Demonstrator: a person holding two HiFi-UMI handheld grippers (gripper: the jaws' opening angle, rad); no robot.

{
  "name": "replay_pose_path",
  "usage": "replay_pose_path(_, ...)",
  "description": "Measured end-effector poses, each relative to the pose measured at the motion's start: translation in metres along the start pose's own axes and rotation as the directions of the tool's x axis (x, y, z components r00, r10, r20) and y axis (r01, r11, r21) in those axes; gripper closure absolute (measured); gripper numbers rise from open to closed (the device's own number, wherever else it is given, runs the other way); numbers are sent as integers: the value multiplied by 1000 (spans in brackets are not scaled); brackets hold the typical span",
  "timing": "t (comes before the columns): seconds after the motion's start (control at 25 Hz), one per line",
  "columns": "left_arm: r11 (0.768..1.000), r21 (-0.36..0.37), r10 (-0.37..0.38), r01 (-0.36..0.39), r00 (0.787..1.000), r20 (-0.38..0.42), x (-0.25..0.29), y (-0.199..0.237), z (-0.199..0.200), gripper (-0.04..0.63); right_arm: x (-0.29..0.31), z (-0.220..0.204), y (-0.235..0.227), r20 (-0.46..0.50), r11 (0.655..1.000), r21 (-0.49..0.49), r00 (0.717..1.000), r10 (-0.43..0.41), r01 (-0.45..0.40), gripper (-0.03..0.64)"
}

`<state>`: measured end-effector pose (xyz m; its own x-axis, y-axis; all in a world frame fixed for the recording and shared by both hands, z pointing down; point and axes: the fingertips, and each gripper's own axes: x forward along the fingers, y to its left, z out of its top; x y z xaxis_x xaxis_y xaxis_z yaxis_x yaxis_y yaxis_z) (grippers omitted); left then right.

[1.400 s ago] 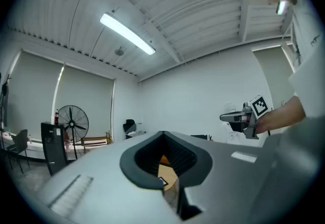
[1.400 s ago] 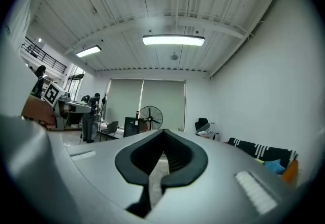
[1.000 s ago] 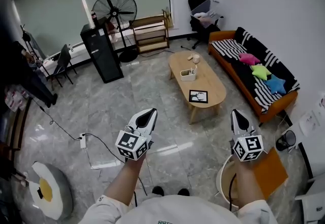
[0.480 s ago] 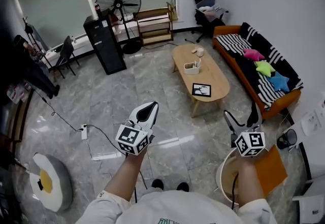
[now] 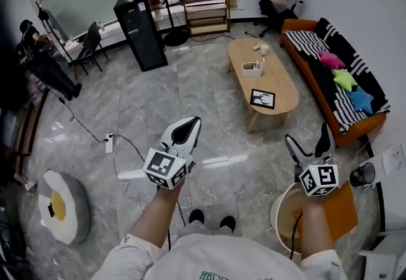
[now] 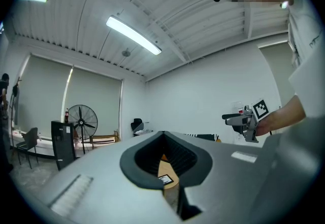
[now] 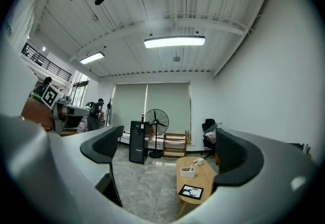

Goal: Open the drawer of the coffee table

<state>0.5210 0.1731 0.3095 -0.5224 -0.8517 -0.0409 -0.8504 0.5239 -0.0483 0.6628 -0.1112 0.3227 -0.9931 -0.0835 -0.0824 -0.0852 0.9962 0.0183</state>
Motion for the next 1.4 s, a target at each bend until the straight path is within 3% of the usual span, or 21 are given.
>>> replay_pose_path(0.36, 999, -8, 35, -36, 999, -36, -9, 14, -18, 597, 25, -19, 19, -29, 997, 3, 997, 76, -76, 28)
replay_pose_path(0.64, 998, -25, 57, -57, 998, -26, -7, 64, -27, 597, 72, -27, 52, -50, 994, -10, 993, 111, -111, 28)
replay_pose_path(1.4, 999, -50, -18, 17, 1000, -22, 60, 329, -56, 597, 328, -44, 187, -89, 992, -36, 989, 116, -120, 28)
